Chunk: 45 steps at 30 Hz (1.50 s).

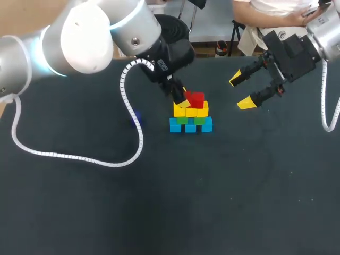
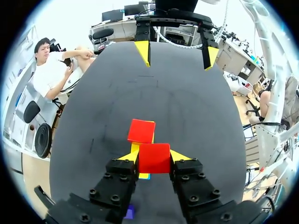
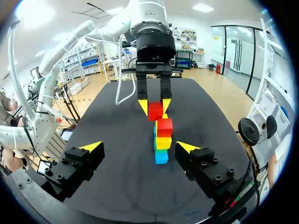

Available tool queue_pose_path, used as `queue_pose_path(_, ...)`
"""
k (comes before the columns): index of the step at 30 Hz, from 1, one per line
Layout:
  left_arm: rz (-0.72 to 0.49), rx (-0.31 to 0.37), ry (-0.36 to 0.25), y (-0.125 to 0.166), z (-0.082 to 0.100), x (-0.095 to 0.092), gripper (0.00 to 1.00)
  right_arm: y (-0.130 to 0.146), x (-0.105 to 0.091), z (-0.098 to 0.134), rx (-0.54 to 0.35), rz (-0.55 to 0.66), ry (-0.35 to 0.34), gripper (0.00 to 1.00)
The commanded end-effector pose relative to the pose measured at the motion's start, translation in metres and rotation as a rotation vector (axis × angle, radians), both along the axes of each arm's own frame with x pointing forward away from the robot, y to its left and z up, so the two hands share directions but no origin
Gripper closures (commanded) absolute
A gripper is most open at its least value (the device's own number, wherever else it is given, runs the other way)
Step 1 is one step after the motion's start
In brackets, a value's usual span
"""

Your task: Place the blue cubes, place green cubes on the blue cubes, place the yellow cubes on the green cubes, then place the red cubes on the yellow cubes, and place purple cube on the red cubes.

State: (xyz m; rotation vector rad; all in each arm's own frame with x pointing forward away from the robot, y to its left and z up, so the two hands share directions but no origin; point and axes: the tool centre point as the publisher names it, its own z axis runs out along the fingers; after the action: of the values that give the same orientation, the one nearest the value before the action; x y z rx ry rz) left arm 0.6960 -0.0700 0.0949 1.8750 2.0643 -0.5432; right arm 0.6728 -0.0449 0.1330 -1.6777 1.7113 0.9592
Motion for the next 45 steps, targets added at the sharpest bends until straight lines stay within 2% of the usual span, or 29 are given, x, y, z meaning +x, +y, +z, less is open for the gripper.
queue_pose_path(1, -0.002, -0.001, -0.003, 0.001, -0.002, 0.001, 1.00, 0.000, -0.001, 0.000, 0.000, -0.002, -0.002, 0.00)
queue_pose_path(45, -0.026, 0.003, 0.002, 0.000, -0.013, 0.010, 1.00, 0.000, -0.001, 0.000, 0.000, -0.002, -0.002, 0.00)
